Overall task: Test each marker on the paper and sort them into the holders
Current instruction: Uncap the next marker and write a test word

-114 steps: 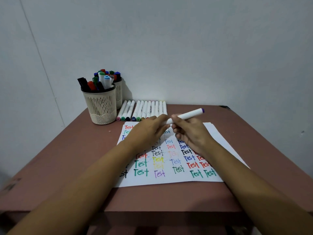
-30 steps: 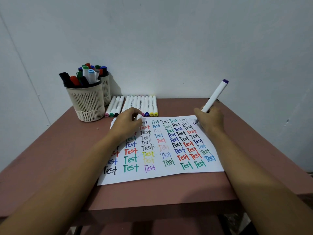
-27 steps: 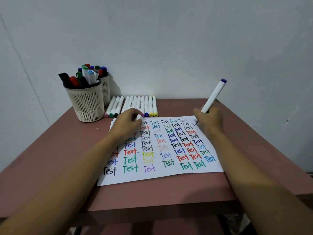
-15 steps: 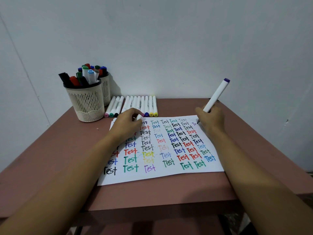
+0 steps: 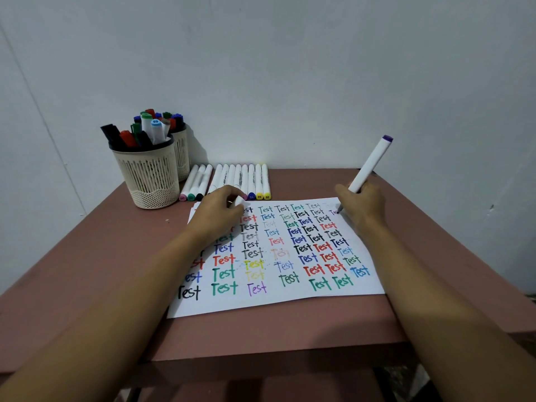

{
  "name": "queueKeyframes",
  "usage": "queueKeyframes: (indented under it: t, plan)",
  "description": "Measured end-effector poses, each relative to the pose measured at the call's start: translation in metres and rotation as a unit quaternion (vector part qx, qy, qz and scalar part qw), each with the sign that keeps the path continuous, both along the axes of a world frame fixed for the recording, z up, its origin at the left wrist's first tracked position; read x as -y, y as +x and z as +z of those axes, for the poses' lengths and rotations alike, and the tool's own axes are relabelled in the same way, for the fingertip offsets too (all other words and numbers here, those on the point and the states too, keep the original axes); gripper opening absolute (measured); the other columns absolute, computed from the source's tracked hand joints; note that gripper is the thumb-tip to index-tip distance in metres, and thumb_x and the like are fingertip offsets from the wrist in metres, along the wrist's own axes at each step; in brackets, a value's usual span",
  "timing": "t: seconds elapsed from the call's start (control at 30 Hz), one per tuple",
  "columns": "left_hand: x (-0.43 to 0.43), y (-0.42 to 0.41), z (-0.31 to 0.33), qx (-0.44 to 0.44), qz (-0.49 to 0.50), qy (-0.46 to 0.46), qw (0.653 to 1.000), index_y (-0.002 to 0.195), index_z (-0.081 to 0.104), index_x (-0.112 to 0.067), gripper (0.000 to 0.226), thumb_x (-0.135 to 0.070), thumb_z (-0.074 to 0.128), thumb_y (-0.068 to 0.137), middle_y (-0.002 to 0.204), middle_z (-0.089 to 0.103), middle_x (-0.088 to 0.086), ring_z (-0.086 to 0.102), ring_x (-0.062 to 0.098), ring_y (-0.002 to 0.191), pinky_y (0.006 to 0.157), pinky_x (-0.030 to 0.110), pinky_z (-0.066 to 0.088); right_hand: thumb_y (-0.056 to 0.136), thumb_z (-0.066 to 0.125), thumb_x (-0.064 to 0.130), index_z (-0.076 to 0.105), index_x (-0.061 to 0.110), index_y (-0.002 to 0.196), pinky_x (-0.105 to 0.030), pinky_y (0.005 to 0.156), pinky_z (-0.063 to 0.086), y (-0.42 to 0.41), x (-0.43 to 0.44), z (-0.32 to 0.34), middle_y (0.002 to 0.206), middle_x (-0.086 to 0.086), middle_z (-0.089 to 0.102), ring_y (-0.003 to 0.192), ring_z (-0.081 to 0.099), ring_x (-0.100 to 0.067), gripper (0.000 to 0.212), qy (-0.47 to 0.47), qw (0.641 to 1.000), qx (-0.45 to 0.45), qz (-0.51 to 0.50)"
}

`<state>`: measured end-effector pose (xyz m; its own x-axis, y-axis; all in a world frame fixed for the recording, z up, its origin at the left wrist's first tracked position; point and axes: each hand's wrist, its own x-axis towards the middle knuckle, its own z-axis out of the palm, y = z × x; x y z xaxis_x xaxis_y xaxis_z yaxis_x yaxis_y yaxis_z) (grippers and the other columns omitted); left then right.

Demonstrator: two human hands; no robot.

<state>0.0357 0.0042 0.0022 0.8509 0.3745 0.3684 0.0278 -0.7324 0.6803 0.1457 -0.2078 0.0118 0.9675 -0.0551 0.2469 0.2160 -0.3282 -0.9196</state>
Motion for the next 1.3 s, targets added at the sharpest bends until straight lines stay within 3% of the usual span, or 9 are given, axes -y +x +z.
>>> queueKeyframes:
  t: [0.17, 0.33, 0.53, 0.7, 0.83, 0.9, 1.03, 1.13, 1.3]
  plan:
    - [0.000, 0.000, 0.000, 0.000, -0.001, 0.003, 1.000, 0.113, 0.059, -0.010, 0.023, -0.010, 0.051, 0.091, 0.072, 0.045, -0.015, 0.045, 0.003, 0.061, 0.046, 0.004, 0.033, 0.084, 0.061, 0.018, 0.050, 0.020, 0.069, -0.032, 0.065, 0.053, 0.002, 0.000, -0.001, 0.064, 0.004, 0.055, 0.059, 0.058, -0.013, 0.018, 0.037, 0.999, -0.006, -0.019]
    - [0.000, 0.001, 0.000, -0.002, 0.000, 0.004, 1.000, 0.112, 0.060, -0.012, 0.023, -0.009, 0.051, 0.091, 0.072, 0.045, -0.014, 0.045, 0.004, 0.060, 0.046, 0.005, 0.033, 0.084, 0.060, 0.018, 0.046, 0.021, 0.067, -0.040, 0.073, 0.054, 0.003, 0.000, -0.001, 0.064, 0.003, 0.052, 0.059, 0.055, -0.013, 0.022, 0.024, 1.000, -0.001, -0.018]
    - [-0.002, 0.002, -0.001, -0.003, -0.001, 0.019, 1.000, 0.114, 0.060, -0.012, 0.025, -0.010, 0.050, 0.091, 0.070, 0.044, -0.012, 0.042, 0.005, 0.057, 0.045, 0.007, 0.032, 0.086, 0.057, 0.014, 0.046, 0.018, 0.068, -0.026, 0.055, 0.047, 0.003, 0.001, -0.001, 0.063, 0.001, 0.050, 0.054, 0.053, -0.012, 0.022, 0.048, 0.999, 0.004, -0.004]
    - [-0.002, 0.004, -0.003, -0.008, -0.005, 0.035, 0.999, 0.117, 0.059, -0.014, 0.027, -0.011, 0.048, 0.092, 0.071, 0.045, -0.013, 0.042, 0.003, 0.060, 0.048, 0.007, 0.032, 0.087, 0.058, 0.015, 0.047, 0.017, 0.070, -0.025, 0.055, 0.048, 0.003, 0.001, -0.002, 0.064, 0.002, 0.051, 0.054, 0.053, -0.010, 0.020, 0.031, 1.000, 0.001, 0.002]
    - [-0.002, 0.002, -0.005, -0.003, -0.015, 0.052, 0.999, 0.120, 0.058, -0.016, 0.027, -0.017, 0.045, 0.095, 0.085, 0.060, 0.000, 0.053, 0.014, 0.069, 0.050, 0.012, 0.032, 0.085, 0.057, 0.017, 0.047, 0.018, 0.070, -0.028, 0.058, 0.047, 0.005, 0.002, -0.002, 0.063, 0.002, 0.051, 0.056, 0.052, -0.012, 0.019, 0.072, 0.997, -0.005, -0.003]
    - [-0.001, 0.001, -0.004, 0.004, -0.026, 0.060, 0.998, 0.121, 0.056, -0.019, 0.027, -0.019, 0.044, 0.096, 0.091, 0.060, 0.002, 0.053, 0.009, 0.069, 0.053, 0.013, 0.033, 0.083, 0.056, 0.016, 0.048, 0.019, 0.069, -0.031, 0.061, 0.046, 0.005, 0.002, -0.001, 0.061, 0.004, 0.051, 0.056, 0.051, -0.012, 0.016, 0.117, 0.993, -0.002, 0.003]
    - [0.006, -0.001, -0.002, 0.018, -0.054, 0.072, 0.996, 0.124, 0.055, -0.020, 0.030, -0.019, 0.046, 0.096, 0.097, 0.060, 0.000, 0.057, 0.012, 0.086, 0.069, 0.020, 0.037, 0.085, 0.055, 0.005, 0.053, 0.014, 0.073, -0.025, 0.052, 0.042, -0.003, -0.009, 0.006, 0.054, 0.004, 0.057, 0.055, 0.049, -0.012, 0.016, 0.208, 0.973, -0.027, 0.096]
    - [0.009, -0.001, -0.003, 0.022, -0.065, 0.074, 0.995, 0.127, 0.052, -0.016, 0.033, -0.019, 0.052, 0.094, 0.095, 0.061, 0.003, 0.057, 0.015, 0.089, 0.076, 0.023, 0.042, 0.089, 0.051, -0.004, 0.052, 0.006, 0.071, -0.018, 0.047, 0.044, -0.020, -0.022, 0.013, 0.050, -0.001, 0.061, 0.052, 0.051, -0.010, 0.021, 0.350, 0.902, -0.107, 0.229]
    - [0.018, 0.000, -0.001, 0.037, -0.098, 0.073, 0.992, 0.112, 0.059, -0.009, 0.023, -0.019, 0.057, 0.091, 0.085, 0.058, -0.004, 0.055, 0.014, 0.082, 0.072, 0.019, 0.040, 0.090, 0.051, -0.005, 0.057, 0.007, 0.076, -0.018, 0.053, 0.051, -0.033, -0.037, 0.005, 0.072, -0.014, 0.059, 0.061, 0.055, -0.013, 0.020, 0.317, 0.877, -0.134, 0.335]
